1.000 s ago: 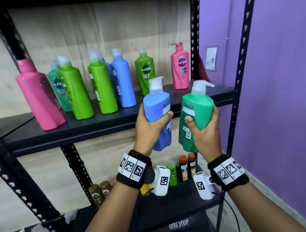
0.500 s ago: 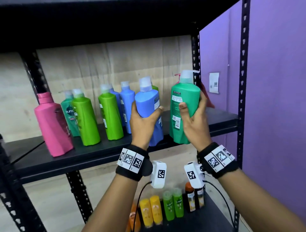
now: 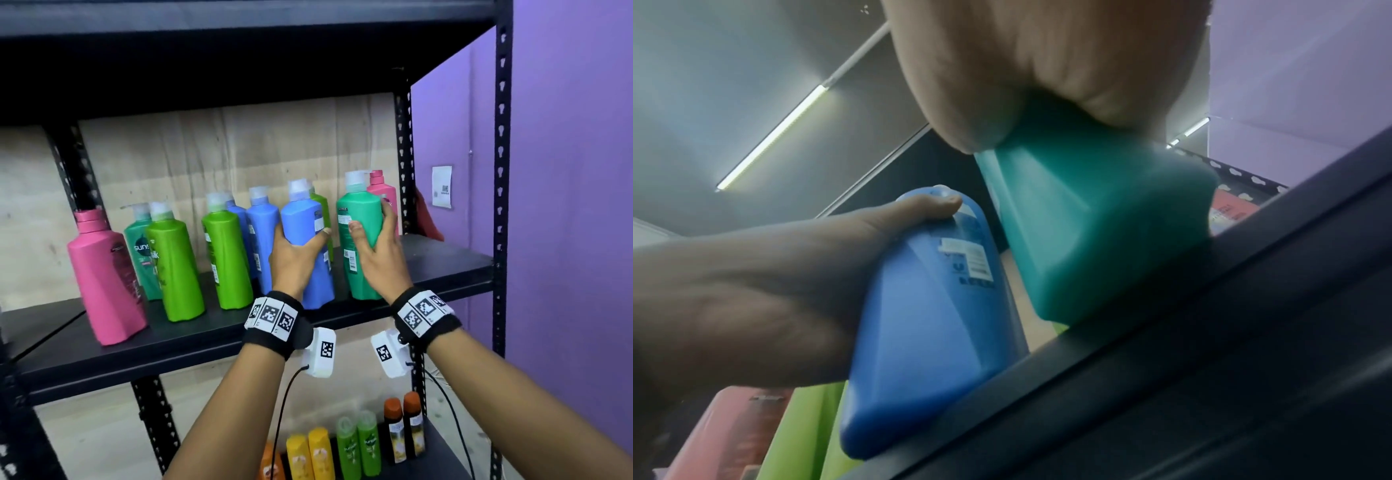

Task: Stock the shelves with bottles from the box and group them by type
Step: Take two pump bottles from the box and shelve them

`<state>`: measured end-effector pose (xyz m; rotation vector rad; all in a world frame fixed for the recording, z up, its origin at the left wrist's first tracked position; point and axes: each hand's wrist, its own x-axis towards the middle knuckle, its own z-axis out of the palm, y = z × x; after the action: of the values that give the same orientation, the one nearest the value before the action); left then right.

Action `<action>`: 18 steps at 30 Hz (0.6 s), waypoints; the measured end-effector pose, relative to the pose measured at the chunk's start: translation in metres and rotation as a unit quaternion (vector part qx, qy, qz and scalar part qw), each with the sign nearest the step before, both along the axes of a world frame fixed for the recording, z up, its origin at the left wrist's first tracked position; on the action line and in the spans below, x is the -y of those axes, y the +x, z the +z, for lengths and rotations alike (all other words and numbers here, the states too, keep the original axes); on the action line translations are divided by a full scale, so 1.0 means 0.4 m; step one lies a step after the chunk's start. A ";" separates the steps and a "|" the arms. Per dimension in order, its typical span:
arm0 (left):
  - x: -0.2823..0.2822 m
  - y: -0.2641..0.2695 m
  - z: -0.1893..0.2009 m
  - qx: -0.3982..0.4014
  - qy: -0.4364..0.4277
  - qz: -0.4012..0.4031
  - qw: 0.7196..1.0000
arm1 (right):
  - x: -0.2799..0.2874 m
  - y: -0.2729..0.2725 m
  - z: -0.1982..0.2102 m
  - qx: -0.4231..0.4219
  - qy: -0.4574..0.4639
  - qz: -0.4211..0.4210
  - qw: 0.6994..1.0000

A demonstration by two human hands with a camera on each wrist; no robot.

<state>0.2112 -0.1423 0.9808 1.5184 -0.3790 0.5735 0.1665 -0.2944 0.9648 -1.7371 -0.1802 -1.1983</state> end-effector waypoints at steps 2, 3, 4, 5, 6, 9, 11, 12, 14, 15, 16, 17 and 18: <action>0.003 0.014 0.004 -0.010 0.007 0.007 1.000 | 0.002 0.019 0.006 -0.025 -0.009 0.002 1.000; 0.006 0.021 0.007 -0.011 0.011 0.011 1.000 | 0.003 0.028 0.009 -0.035 -0.014 0.000 0.999; 0.009 0.028 0.010 -0.014 0.018 0.016 1.000 | 0.005 0.038 0.012 -0.045 -0.021 -0.003 0.999; 0.012 0.033 0.012 -0.017 0.024 0.021 0.999 | 0.007 0.047 0.015 -0.056 -0.029 -0.006 0.998; 0.014 0.038 0.015 -0.021 0.031 0.026 0.999 | 0.009 0.056 0.019 -0.069 -0.037 -0.005 0.997; 0.019 0.048 0.024 -0.029 0.060 0.036 0.997 | 0.020 0.078 0.037 -0.116 -0.055 0.010 0.992; 0.020 0.050 0.029 -0.029 0.076 0.038 0.996 | 0.024 0.087 0.047 -0.144 -0.062 0.018 0.987; 0.020 0.051 0.032 -0.029 0.083 0.039 0.995 | 0.024 0.090 0.051 -0.155 -0.064 0.018 0.986; 0.021 0.048 0.038 -0.030 0.094 0.040 0.994 | 0.020 0.096 0.057 -0.171 -0.066 0.013 0.983; 0.022 0.046 0.041 -0.033 0.098 0.040 0.994 | 0.017 0.097 0.061 -0.175 -0.066 0.008 0.982; 0.022 0.045 0.041 -0.037 0.103 0.039 0.993 | 0.016 0.097 0.064 -0.177 -0.064 0.005 0.982; 0.022 0.045 0.040 -0.042 0.109 0.039 0.992 | 0.016 0.096 0.064 -0.178 -0.059 0.003 0.982; 0.021 0.045 0.037 -0.048 0.119 0.040 0.991 | 0.018 0.095 0.064 -0.178 -0.057 0.004 0.982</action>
<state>0.2291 -0.1505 0.9955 1.7896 -0.3215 0.5282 0.2045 -0.3016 0.9903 -2.0163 -0.0411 -0.8652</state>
